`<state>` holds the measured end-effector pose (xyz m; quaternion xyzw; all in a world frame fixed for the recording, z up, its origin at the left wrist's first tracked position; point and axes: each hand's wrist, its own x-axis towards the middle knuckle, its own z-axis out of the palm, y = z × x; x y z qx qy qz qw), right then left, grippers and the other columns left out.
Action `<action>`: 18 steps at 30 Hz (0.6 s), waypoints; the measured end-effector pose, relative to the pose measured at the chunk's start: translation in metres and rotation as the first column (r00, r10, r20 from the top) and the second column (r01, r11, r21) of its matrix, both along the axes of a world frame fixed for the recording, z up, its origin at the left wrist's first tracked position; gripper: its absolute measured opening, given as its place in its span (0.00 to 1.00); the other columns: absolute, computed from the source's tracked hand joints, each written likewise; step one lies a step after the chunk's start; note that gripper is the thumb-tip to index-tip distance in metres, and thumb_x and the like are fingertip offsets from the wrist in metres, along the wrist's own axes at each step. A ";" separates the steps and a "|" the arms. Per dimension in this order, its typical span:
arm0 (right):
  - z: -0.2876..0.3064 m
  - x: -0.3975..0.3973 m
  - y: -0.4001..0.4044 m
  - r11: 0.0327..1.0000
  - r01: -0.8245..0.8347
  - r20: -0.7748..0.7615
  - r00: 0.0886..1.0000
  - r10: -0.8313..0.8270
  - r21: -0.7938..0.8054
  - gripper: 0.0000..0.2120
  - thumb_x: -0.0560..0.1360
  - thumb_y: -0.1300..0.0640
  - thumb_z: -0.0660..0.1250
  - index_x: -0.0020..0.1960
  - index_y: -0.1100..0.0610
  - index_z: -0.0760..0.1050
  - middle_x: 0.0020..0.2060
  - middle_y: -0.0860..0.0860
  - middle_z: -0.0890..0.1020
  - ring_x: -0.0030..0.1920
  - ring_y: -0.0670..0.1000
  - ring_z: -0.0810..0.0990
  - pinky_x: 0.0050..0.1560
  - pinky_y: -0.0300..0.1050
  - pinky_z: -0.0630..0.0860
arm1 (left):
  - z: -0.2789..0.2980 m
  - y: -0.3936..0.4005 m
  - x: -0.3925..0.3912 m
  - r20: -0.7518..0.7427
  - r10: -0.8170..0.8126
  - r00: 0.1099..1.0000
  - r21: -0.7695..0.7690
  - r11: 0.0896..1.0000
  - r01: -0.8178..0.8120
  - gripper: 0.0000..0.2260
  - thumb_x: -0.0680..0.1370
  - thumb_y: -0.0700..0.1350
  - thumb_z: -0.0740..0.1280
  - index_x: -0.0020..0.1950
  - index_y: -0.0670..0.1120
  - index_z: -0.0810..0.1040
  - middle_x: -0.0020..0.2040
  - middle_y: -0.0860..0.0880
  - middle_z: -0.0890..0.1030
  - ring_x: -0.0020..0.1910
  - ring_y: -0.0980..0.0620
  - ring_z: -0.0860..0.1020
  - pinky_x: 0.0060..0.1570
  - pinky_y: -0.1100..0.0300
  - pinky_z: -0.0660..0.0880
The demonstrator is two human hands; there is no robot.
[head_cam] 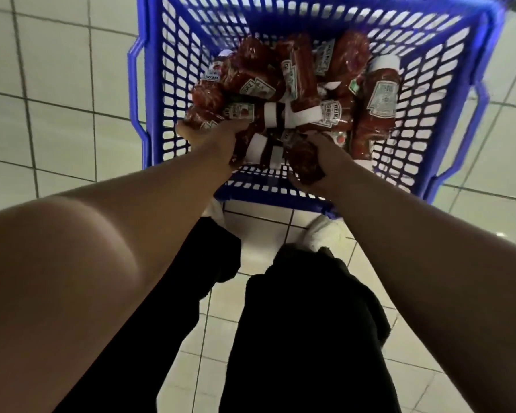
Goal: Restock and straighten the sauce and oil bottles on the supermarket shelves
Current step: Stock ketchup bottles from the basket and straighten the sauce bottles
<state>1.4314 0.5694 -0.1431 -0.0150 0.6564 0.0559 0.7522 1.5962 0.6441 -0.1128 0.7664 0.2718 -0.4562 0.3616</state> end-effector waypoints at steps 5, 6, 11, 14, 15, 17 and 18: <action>0.151 -0.047 -0.014 0.982 0.055 0.044 0.998 -0.048 -0.180 0.26 0.73 0.56 0.78 0.67 0.57 0.73 0.59 0.60 0.81 0.54 0.60 0.83 0.41 0.59 0.83 | 0.163 0.000 -0.017 -0.094 -0.084 0.992 -0.256 0.965 0.057 0.24 0.72 0.41 0.73 0.66 0.53 0.74 0.53 0.47 0.84 0.51 0.43 0.83 0.45 0.43 0.83; 0.193 -0.051 -0.018 0.974 0.071 0.082 0.995 -0.055 -0.214 0.27 0.73 0.57 0.77 0.69 0.58 0.73 0.59 0.60 0.82 0.53 0.59 0.84 0.42 0.59 0.83 | 0.208 -0.004 -0.021 -0.092 -0.123 0.988 -0.346 0.935 0.084 0.16 0.72 0.40 0.70 0.58 0.54 0.80 0.47 0.48 0.85 0.48 0.45 0.84 0.46 0.43 0.82; 0.415 -0.068 -0.049 0.885 0.143 0.325 0.946 0.010 -0.443 0.19 0.78 0.60 0.71 0.67 0.54 0.74 0.51 0.55 0.86 0.47 0.56 0.87 0.41 0.56 0.83 | 0.436 -0.037 -0.023 -0.068 -0.130 0.989 -0.687 0.725 0.048 0.27 0.68 0.30 0.60 0.67 0.43 0.72 0.48 0.41 0.82 0.47 0.42 0.81 0.53 0.43 0.80; 0.532 -0.068 -0.065 0.798 0.196 0.469 0.875 0.120 -0.570 0.20 0.75 0.58 0.72 0.66 0.51 0.73 0.52 0.55 0.85 0.47 0.56 0.86 0.40 0.55 0.83 | 0.555 -0.063 -0.018 0.064 -0.140 0.988 -0.797 0.589 0.135 0.39 0.65 0.31 0.58 0.78 0.35 0.59 0.50 0.39 0.75 0.46 0.41 0.77 0.50 0.46 0.80; 0.564 -0.067 -0.070 0.773 0.231 0.512 0.847 0.139 -0.591 0.22 0.73 0.57 0.72 0.66 0.51 0.73 0.53 0.56 0.84 0.47 0.56 0.86 0.40 0.55 0.83 | 0.588 -0.072 -0.017 0.081 -0.129 0.988 -0.837 0.529 0.138 0.40 0.65 0.30 0.58 0.79 0.36 0.57 0.51 0.39 0.75 0.46 0.41 0.76 0.49 0.46 0.80; 0.620 -0.061 -0.078 0.738 0.305 0.582 0.800 0.144 -0.602 0.23 0.71 0.58 0.73 0.65 0.51 0.74 0.54 0.56 0.84 0.48 0.58 0.86 0.41 0.57 0.83 | 0.648 -0.087 -0.015 0.103 -0.116 0.988 -0.881 0.451 0.145 0.40 0.65 0.29 0.59 0.79 0.37 0.58 0.53 0.39 0.74 0.47 0.41 0.76 0.54 0.44 0.77; 0.645 -0.056 -0.082 0.723 0.333 0.607 0.781 0.149 -0.606 0.24 0.71 0.59 0.73 0.66 0.50 0.74 0.54 0.55 0.84 0.49 0.59 0.86 0.41 0.57 0.83 | 0.675 -0.092 -0.014 0.119 -0.110 0.987 -0.887 0.435 0.155 0.38 0.66 0.30 0.60 0.78 0.36 0.61 0.52 0.39 0.75 0.47 0.40 0.76 0.57 0.43 0.75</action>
